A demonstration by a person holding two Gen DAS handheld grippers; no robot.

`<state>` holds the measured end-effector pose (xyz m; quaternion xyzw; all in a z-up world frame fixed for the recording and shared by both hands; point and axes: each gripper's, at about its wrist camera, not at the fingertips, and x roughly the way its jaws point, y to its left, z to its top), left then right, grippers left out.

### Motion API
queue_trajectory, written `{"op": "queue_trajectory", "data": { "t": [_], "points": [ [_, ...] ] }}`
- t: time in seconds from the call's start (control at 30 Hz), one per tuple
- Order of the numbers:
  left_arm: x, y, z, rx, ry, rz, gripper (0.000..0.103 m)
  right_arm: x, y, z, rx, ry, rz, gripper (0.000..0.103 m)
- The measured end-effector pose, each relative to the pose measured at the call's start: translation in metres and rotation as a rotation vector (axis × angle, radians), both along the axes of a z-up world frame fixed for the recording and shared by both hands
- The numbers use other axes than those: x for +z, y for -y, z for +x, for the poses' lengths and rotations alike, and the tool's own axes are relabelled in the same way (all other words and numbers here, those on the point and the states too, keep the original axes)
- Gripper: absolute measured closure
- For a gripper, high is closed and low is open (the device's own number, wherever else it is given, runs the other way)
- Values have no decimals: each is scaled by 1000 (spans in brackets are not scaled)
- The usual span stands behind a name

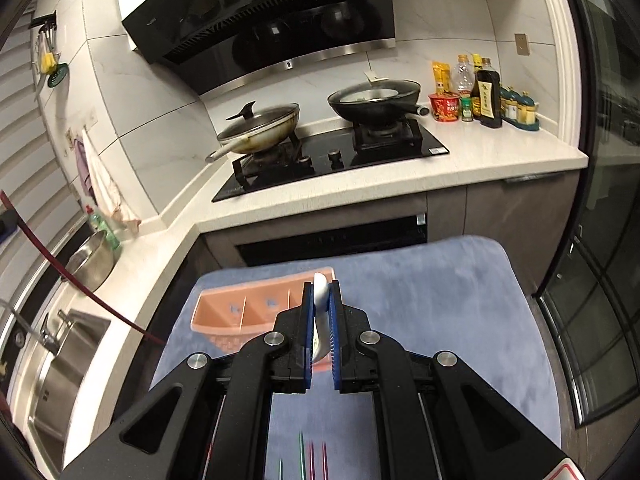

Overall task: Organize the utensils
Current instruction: 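Carry the chopstick with the left tool into the pink basket while the right tool drops the spoon in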

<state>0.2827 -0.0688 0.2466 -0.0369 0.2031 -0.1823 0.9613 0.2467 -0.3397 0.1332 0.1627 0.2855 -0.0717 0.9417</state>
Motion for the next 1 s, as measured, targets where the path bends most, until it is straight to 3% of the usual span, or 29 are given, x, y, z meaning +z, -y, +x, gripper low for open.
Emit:
{"op": "queue_trajectory", "data": {
  "t": [0.13, 0.33, 0.63, 0.83, 1.0],
  "points": [
    [1, 17, 25, -3, 14, -4, 96, -4, 3, 32, 1, -11, -15, 96],
    [-30, 35, 60, -2, -35, 11, 96, -32, 3, 75, 16, -81, -15, 96],
    [-90, 40, 95, 16, -155, 41, 96, -81, 0, 102, 39, -172, -9, 96],
    [-111, 39, 108, 31, -209, 36, 96, -95, -1, 110, 54, -200, 3, 94],
    [-109, 36, 100, 55, -203, 42, 80, -82, -2, 99, 38, -167, -22, 88]
  ]
}}
